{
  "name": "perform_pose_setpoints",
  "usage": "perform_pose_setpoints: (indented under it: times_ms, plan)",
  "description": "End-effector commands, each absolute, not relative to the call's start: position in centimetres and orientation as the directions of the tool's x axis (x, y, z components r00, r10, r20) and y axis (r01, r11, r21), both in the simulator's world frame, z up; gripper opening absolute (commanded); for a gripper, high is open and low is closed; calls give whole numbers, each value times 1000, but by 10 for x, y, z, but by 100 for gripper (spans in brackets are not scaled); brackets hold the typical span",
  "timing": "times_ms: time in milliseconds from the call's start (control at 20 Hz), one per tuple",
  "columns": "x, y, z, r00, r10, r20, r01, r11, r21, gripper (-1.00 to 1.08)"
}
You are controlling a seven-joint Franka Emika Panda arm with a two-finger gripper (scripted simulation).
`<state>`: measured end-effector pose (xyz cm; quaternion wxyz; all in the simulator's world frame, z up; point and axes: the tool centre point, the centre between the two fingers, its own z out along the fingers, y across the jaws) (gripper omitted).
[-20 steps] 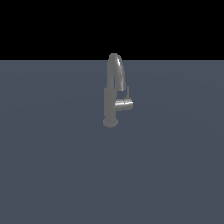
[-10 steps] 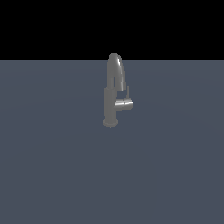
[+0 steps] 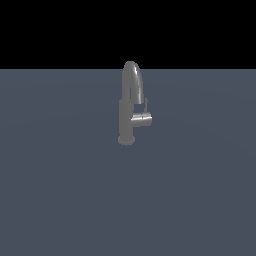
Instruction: Turn on the faucet by rotating a designated handle.
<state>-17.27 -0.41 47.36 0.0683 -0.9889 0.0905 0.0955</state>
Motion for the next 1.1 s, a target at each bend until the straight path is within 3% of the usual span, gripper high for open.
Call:
perform_pose_setpoints:
  times_ms: [0,1050]
  plan:
    - [-158,-5,470,953,-187,-239,-223,-965,-138,-100]
    - [-45,-19,422,777,-296,-556,-497,-830,-253,-100]
